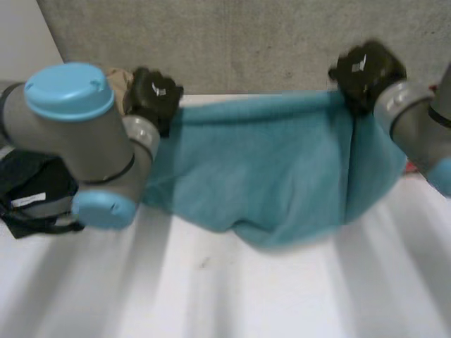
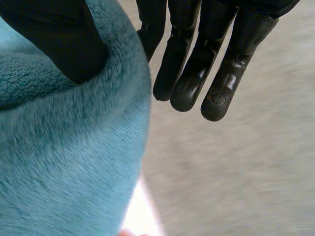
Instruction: Fold the laundry.
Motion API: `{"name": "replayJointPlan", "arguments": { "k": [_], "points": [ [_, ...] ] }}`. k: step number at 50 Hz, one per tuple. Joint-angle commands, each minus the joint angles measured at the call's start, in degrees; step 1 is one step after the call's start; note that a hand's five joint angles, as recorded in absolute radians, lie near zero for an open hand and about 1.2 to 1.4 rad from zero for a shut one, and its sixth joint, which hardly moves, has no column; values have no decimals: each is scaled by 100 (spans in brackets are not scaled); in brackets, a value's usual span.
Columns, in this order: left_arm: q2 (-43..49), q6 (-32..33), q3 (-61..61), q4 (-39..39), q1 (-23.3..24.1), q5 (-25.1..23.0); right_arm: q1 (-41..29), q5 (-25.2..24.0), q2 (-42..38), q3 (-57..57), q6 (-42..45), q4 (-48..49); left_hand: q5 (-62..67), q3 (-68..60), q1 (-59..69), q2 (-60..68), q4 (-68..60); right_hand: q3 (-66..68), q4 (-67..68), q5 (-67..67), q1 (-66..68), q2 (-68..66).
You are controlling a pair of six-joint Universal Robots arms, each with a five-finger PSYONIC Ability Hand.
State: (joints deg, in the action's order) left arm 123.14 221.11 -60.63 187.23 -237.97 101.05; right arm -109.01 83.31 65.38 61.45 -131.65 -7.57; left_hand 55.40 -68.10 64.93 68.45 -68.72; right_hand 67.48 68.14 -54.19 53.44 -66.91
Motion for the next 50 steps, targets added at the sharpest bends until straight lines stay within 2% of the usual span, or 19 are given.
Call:
{"name": "replayJointPlan", "arguments": {
  "k": [1,2,5,9,18,24,29,34,36,40,41,42,44,50],
  "points": [
    [413,187,1897,1041,-92,222,-68,229,-606,-1425,-519,2565,1460,-1190,1507,1155,-1128,1252,1186,-1581,2656,-1309],
    [378,143,1889,1504,-83,222,-68,282,-580,-1417,-711,3011,1460,-1190,1507,1155,-1128,1252,1186,-1581,2656,-1309],
    [63,82,1697,2367,-83,275,-94,404,-492,-1286,-985,3419,1460,-1190,1507,1155,-1128,1252,1186,-1581,2656,-1309],
    [-421,81,925,2739,-109,214,-77,449,-238,-795,-1065,3184,1460,-1190,1507,1155,-1128,1252,1186,-1581,2656,-1309],
    [-765,134,-1247,2415,-39,55,-77,335,159,919,-1056,2656,1460,-1190,1507,1155,-1128,1252,1186,-1581,2656,-1309],
    [-800,117,-2680,2072,-57,64,-7,-78,159,2159,-960,2533,1460,-1190,1507,1155,-1128,1252,1186,-1581,2656,-1309],
    [-861,134,-3883,1993,22,117,2,-289,88,3265,-513,2524,1460,-1190,1507,1155,-1128,1252,1186,-1581,2656,-1309],
    [-1282,126,-4518,1940,382,196,20,-316,176,3987,121,2506,1460,-1190,1507,1155,-1128,1252,1186,-1581,2656,-1309],
    [-1502,99,-4659,1887,488,248,37,-298,273,4137,340,2410,1095,-825,1142,790,-763,1252,1186,-1581,2656,-1309],
    [-2082,64,-4984,1642,655,345,326,-315,957,4410,701,1682,-500,771,-454,-806,833,1252,1186,-1581,2656,-1309],
    [-2275,55,-5106,1502,690,345,545,-368,1194,4497,771,1271,-2071,2342,-2024,-2376,2403,-641,-706,312,763,584],
    [-2346,55,-5168,1413,708,345,634,-403,1283,4524,798,1041,-3036,3306,-2989,-3341,3368,-2275,-2340,1946,-871,2218],
    [-2452,55,-5274,1246,726,345,879,-569,1424,4499,833,349,-4319,4589,-4272,-4624,4651,-5748,-5814,5419,-4344,5691],
    [-2558,20,-5240,780,621,336,1188,-1141,1697,3761,650,-719,-4677,4948,-4630,-4982,5009,-5748,-5814,5419,-4344,5691]
  ]
}}
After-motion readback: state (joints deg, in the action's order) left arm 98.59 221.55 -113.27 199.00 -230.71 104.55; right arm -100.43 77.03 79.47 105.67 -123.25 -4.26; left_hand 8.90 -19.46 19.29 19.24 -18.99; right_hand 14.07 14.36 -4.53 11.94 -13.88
